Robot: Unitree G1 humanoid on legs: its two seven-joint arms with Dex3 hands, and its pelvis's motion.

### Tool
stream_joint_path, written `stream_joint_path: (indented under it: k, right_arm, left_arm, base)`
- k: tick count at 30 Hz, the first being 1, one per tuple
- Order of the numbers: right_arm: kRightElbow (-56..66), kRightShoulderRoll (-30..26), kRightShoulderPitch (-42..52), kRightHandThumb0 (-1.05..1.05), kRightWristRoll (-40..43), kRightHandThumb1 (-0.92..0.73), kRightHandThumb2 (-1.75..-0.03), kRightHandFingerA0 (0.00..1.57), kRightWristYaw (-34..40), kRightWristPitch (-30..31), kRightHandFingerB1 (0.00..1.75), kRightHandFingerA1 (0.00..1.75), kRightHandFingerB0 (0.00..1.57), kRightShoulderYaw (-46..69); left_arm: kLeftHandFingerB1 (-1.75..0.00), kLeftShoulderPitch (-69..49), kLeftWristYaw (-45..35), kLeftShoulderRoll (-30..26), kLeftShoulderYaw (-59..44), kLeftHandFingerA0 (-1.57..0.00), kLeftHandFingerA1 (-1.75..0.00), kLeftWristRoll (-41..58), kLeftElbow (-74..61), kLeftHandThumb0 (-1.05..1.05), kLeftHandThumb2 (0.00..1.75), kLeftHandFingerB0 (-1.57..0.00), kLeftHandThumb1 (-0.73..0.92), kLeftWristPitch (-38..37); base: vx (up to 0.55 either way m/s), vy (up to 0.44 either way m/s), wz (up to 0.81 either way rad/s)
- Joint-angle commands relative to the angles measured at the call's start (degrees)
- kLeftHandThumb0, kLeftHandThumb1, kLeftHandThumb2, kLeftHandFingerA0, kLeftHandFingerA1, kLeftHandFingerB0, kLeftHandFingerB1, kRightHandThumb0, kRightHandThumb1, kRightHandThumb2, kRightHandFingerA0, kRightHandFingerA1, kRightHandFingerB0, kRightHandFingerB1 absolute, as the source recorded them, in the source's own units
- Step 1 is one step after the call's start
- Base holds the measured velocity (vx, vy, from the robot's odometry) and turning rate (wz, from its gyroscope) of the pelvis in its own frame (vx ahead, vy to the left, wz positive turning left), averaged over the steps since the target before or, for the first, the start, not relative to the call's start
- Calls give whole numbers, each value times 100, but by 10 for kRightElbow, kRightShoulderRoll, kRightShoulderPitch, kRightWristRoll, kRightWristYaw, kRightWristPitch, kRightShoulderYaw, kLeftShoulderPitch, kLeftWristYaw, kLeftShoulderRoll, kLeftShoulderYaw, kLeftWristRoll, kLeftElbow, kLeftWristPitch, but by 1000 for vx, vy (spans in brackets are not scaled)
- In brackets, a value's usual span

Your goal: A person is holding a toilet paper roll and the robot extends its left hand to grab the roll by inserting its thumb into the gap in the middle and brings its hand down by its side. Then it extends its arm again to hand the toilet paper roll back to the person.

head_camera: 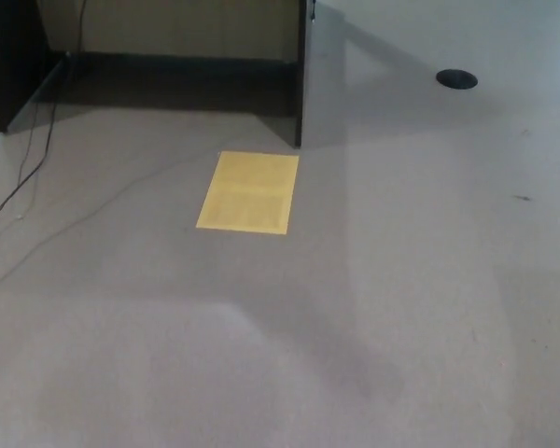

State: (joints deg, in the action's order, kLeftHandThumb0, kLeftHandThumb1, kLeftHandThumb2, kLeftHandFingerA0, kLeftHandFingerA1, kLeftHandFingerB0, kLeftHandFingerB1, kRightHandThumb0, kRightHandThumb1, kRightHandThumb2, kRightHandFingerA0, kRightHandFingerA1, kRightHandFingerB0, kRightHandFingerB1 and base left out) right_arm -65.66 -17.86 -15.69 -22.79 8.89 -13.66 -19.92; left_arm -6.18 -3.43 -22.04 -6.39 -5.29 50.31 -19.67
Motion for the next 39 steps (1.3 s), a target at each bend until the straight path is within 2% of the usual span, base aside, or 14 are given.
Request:
stream_joint_path:
  k: [1, 4, 5, 7, 9, 10, 14, 18, 19, 22, 23, 27, 28, 39]
  right_arm:
    - [-31, -19, -6, -41, -38, -71, -61, 52, 56, -67, 39, 45, 48, -20]
    - [-37, -16, -2, -41, -39, -71, -61, 53, 59, -78, 39, 45, 48, -24]
    - [-40, -16, -3, -41, -41, -70, -61, 51, 60, -79, 39, 45, 46, -26]
    - [-45, -14, -7, -42, -43, -71, -61, 51, 60, -78, 38, 44, 46, -28]
    - [-50, -11, -12, -41, -40, -71, -61, 52, 62, -82, 39, 45, 47, -23]
    - [-51, -11, -12, -41, -37, -70, -61, 51, 61, -83, 39, 44, 47, -20]
    - [-53, -11, -18, -42, -34, -71, -62, 51, 54, -82, 39, 44, 46, -15]
    - [-51, -15, -12, -42, -37, -71, -61, 52, 57, -89, 40, 46, 46, -17]
    - [-50, -16, -11, -41, -37, -71, -61, 52, 58, -91, 40, 47, 46, -17]
    - [-51, -16, -13, -41, -35, -71, -61, 52, 57, -88, 39, 45, 46, -15]
    - [-50, -17, -13, -41, -36, -72, -62, 52, 56, -88, 39, 45, 47, -15]
    - [-49, -16, -18, -42, -35, -71, -61, 52, 56, -89, 40, 46, 47, -14]
    - [-50, -16, -23, -41, -35, -71, -61, 52, 55, -88, 40, 46, 47, -13]
    - [-51, -21, -20, -41, -41, -71, -61, 55, 62, -92, 41, 49, 48, -11]
  left_arm:
    - [-31, -5, -15, -14, -15, -43, -37, 17, 6, -24, 54, -31, 46, -80]
    - [-31, -16, -18, -10, -25, -42, -37, 24, 4, -25, 54, -29, 45, -100]
    - [-34, -18, -27, -7, -29, -31, -39, 33, -15, -33, 59, -24, 41, -107]
    - [-34, -22, -37, -5, -35, -28, -40, 43, -41, -36, 60, -22, 40, -110]
    - [-34, -25, -58, -6, -38, -24, -39, 62, -132, -38, 61, -19, 42, -87]
    - [-50, -25, -70, -5, -40, -11, -52, 77, -173, -19, 88, -9, 35, -72]
    - [-49, -9, -89, -13, -43, -8, -51, 116, -374, -19, 87, -6, 35, -38]
    - [-49, 1, -90, -21, -44, -9, -51, 128, -483, -18, 87, -6, 35, 14]
    - [-31, 8, -93, -27, -42, -19, -38, 128, -513, -32, 59, -15, 44, 23]
    - [-31, 23, -91, -27, -40, -21, -39, 130, -562, -37, 59, -16, 43, 52]
    - [-49, 36, -95, -30, -36, -10, -51, 127, -583, -22, 85, -6, 31, 48]
    - [-49, 73, -104, -39, -26, -8, -50, 128, -651, -24, 84, -6, 28, 89]
    - [-32, 83, -108, -40, -25, -21, -39, 128, -655, -47, 62, -13, 40, 90]
    - [-32, 206, -128, -30, 35, -20, -38, 112, -724, -52, 63, -11, 40, 164]
  base:
    - [0, 0, 0]
    - [0, 0, 0]
    - [0, 0, 0]
    - [0, 0, 0]
    - [0, 0, 0]
    - [0, 0, 0]
    - [0, 0, 0]
    - [0, 0, 0]
    - [0, 0, 0]
    - [0, 0, 0]
    - [0, 0, 0]
    - [0, 0, 0]
    - [0, 0, 0]
    - [0, 0, 0]
